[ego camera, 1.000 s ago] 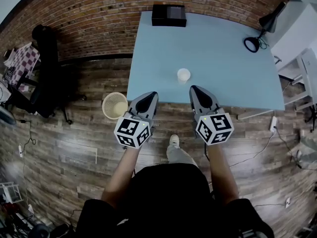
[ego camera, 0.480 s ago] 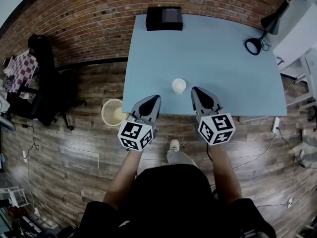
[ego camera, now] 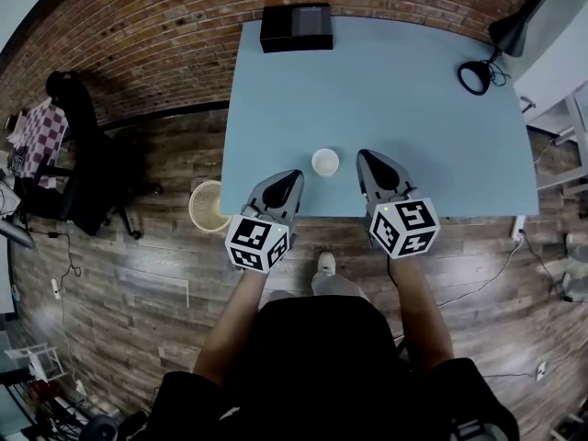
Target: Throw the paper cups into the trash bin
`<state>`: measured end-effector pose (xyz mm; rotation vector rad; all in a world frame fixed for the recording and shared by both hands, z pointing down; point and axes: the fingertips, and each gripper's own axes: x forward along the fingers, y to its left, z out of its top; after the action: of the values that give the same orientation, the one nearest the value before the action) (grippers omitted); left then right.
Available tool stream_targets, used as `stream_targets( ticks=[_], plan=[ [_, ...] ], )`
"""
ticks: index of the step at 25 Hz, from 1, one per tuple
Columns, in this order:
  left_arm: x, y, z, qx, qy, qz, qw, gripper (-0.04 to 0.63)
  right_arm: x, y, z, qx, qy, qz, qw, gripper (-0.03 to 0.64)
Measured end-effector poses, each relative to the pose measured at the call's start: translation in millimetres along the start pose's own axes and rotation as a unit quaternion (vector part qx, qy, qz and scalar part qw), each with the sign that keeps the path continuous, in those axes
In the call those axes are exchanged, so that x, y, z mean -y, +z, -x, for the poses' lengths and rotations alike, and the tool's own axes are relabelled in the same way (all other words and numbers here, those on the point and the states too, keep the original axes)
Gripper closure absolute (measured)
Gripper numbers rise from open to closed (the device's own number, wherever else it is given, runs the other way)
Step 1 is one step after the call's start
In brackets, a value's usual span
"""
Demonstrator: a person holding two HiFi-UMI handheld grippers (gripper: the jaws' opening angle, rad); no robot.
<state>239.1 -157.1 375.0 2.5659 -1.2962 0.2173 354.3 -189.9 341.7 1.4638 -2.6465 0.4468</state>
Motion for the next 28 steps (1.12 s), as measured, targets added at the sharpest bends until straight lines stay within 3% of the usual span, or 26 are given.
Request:
stream_targets(
  ticks=[7,16,19,26,28],
  plan=[
    [-5,-9,-17,-0.011,-0.009,0.0,0.9999,0.586,11,-6,-16,-0.015,0.002,0.002,1.0,0.612],
    [-13,-35,-43,-0.058,-0.085,-0.039,0.9939,0.586,17,-11,-27,-0.02,-0.049,0.001,0.999,0.612],
    [-12,-50,-53,-0.085,-0.126,-0.059,0.9866,0.586,21,-12,-27,-0.016,-0.079,-0.008,0.997,0.612],
    [-4,-84,-81,-0.153,-0.21,-0.131,0.9567,0.581,40,-25,-17,-0.018,-0.155,-0.036,0.987,0.612],
    [-2,-91,-86,-0.164,-0.226,-0.146,0.9489,0.533,42,-31,-12,-0.021,-0.174,-0.042,0.984,0.612]
  ],
)
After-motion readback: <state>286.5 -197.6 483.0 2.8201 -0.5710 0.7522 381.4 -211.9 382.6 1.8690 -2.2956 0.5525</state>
